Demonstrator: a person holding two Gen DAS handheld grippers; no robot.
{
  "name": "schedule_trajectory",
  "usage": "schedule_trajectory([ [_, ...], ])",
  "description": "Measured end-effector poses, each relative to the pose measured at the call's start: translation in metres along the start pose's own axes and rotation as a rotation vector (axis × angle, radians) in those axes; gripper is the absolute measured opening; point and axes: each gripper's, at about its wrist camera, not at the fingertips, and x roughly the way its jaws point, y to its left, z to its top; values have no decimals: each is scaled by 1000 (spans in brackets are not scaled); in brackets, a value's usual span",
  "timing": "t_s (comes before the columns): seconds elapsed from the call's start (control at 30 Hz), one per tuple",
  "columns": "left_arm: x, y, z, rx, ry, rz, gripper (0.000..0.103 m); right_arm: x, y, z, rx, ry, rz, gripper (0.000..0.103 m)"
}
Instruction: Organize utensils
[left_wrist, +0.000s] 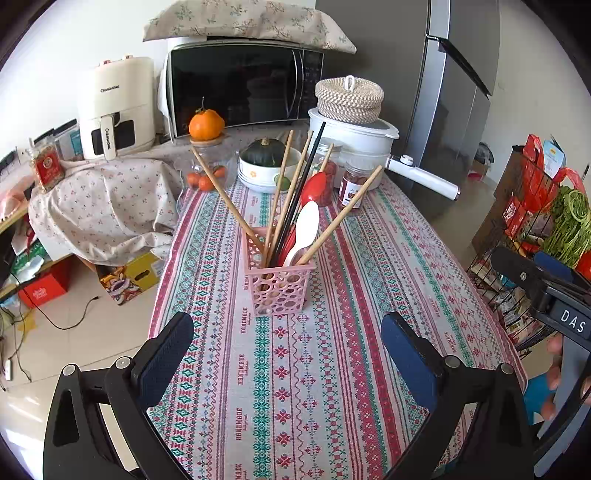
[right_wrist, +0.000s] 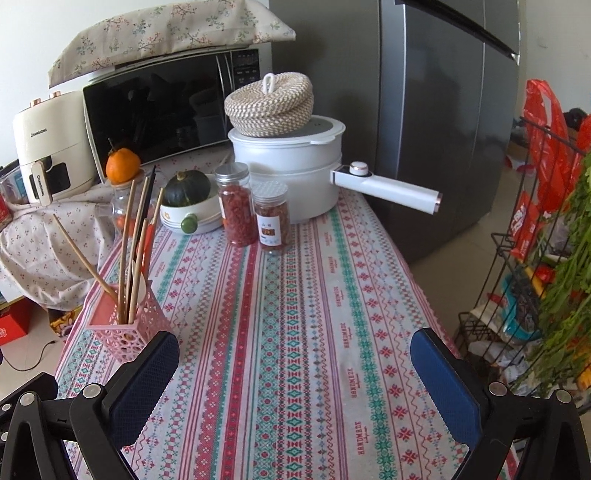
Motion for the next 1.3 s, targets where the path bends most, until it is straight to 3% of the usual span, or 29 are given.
schedule_trajectory([
  [1.3, -3, -3, 1, 8, -1, -6, 102, 9, 2, -4, 18, 35, 3, 103],
])
